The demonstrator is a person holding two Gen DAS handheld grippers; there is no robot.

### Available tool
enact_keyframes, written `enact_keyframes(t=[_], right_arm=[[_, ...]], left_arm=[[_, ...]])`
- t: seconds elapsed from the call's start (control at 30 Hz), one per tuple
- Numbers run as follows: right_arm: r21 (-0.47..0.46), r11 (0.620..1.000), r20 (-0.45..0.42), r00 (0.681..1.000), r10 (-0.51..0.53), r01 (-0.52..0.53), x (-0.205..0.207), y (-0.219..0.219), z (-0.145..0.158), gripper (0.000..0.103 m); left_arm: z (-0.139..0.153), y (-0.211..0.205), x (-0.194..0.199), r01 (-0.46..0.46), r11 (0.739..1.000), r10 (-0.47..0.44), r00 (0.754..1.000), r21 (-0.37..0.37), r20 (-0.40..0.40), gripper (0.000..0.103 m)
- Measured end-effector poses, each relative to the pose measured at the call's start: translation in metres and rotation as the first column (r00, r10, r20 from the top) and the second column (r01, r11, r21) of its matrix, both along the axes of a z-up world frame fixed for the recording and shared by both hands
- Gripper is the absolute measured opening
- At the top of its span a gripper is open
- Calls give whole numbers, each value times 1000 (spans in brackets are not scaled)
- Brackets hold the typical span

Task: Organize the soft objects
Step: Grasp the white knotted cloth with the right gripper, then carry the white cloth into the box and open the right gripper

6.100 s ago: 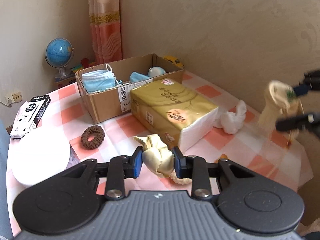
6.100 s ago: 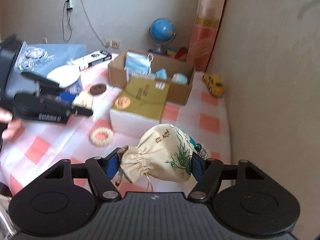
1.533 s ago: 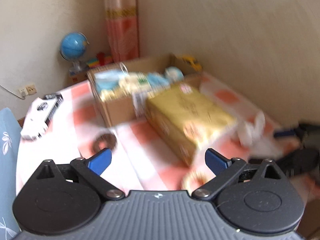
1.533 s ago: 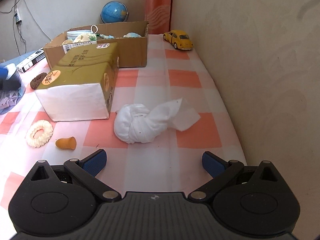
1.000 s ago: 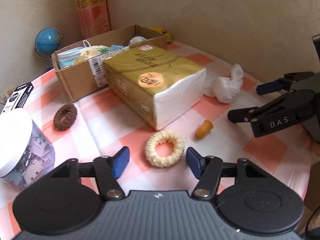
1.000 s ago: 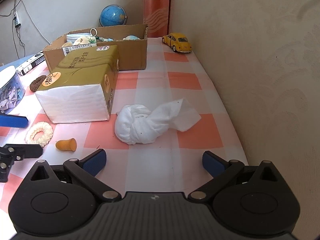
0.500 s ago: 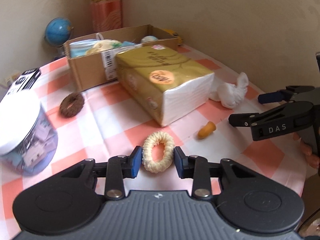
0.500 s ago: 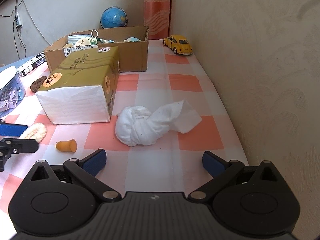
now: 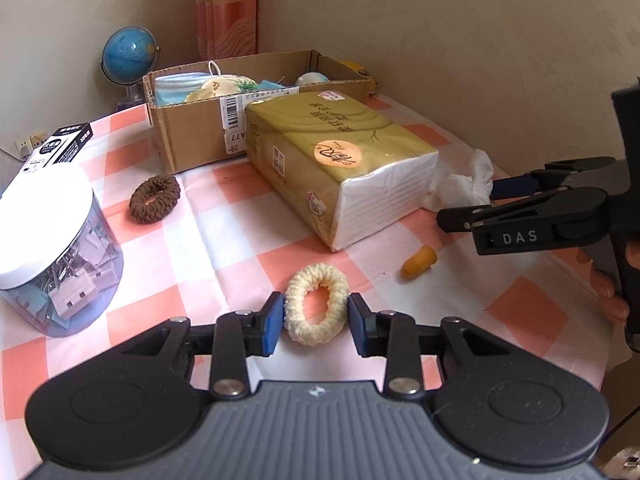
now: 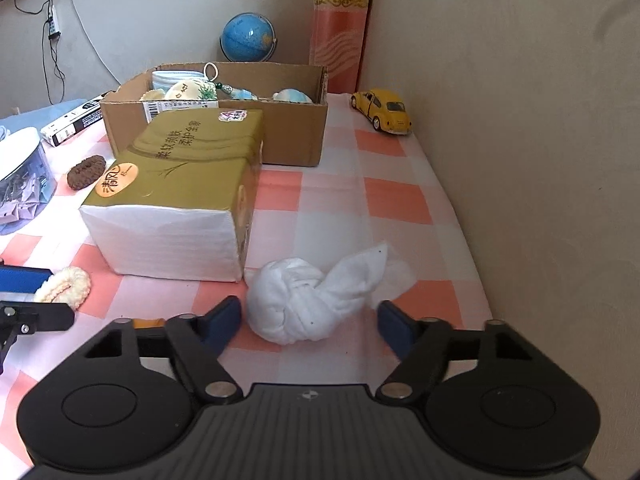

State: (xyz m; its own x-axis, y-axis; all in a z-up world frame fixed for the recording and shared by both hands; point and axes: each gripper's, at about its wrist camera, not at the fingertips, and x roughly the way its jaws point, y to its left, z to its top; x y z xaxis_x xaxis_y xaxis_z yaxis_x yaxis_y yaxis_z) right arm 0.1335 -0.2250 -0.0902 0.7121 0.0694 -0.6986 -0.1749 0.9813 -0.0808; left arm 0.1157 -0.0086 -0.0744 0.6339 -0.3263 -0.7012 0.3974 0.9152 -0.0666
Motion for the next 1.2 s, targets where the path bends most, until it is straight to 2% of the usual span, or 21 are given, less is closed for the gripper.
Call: enact_keyframes(t=[0.03, 0.07, 0.3, 0.33, 0.37, 0.4, 0.43, 0.6, 0.67, 0.7, 0.73, 0.93, 1.2], right_arm=[[5, 1000, -2, 1000, 3, -3, -2, 0, 1, 63], [11, 1000, -5, 1000, 1, -1, -2, -1, 1, 56], [36, 999, -18, 1000, 17, -17, -7, -8, 5, 55], [39, 999, -26, 999, 21, -20, -7, -8, 4, 56], [37, 999, -20, 1000, 17, -17, -8, -8, 5, 63], [34, 999, -14, 1000, 21, -20, -9, -7, 5, 75], [31, 999, -4, 1000, 25, -25, -9, -7, 6, 78], [20, 999, 20, 999, 25, -25, -3, -5, 7, 80], [5, 1000, 17, 1000, 24, -24, 1, -3, 5, 75], [-2, 1000, 14, 1000, 20, -20, 2, -2, 5, 61], [-7, 1000, 4, 1000, 16, -16, 3, -2, 4, 58], [1, 1000, 24, 1000, 18, -18, -7, -7, 20, 58], [30, 995, 92, 991, 96, -99, -8, -12, 71, 58]], left_arm=[[0, 0, 0, 1, 1000, -1, 1000, 1, 0, 33], [0, 0, 0, 1, 1000, -1, 1000, 1, -1, 33], [1, 1, -2, 2, 1000, -2, 1000, -2, -5, 33], [1, 2, -2, 0, 1000, 0, 1000, -2, -5, 33], [1, 2, -2, -1, 1000, 1, 1000, -4, -6, 33], [1, 2, -2, -2, 1000, 2, 1000, -7, -6, 33], [1, 3, -2, -3, 1000, 3, 1000, -9, -6, 33], [0, 2, -3, -3, 1000, 2, 1000, -13, -5, 33], [0, 2, -3, 0, 1000, 0, 1000, -12, -6, 33], [0, 2, -3, 1, 1000, -1, 1000, -14, -7, 33], [1, 2, -4, 2, 1000, -2, 1000, -15, -8, 33], [6, 2, -6, 26, 1000, -26, 1000, -2, -13, 33], [22, 9, -11, 29, 1000, -29, 999, -12, 29, 33]])
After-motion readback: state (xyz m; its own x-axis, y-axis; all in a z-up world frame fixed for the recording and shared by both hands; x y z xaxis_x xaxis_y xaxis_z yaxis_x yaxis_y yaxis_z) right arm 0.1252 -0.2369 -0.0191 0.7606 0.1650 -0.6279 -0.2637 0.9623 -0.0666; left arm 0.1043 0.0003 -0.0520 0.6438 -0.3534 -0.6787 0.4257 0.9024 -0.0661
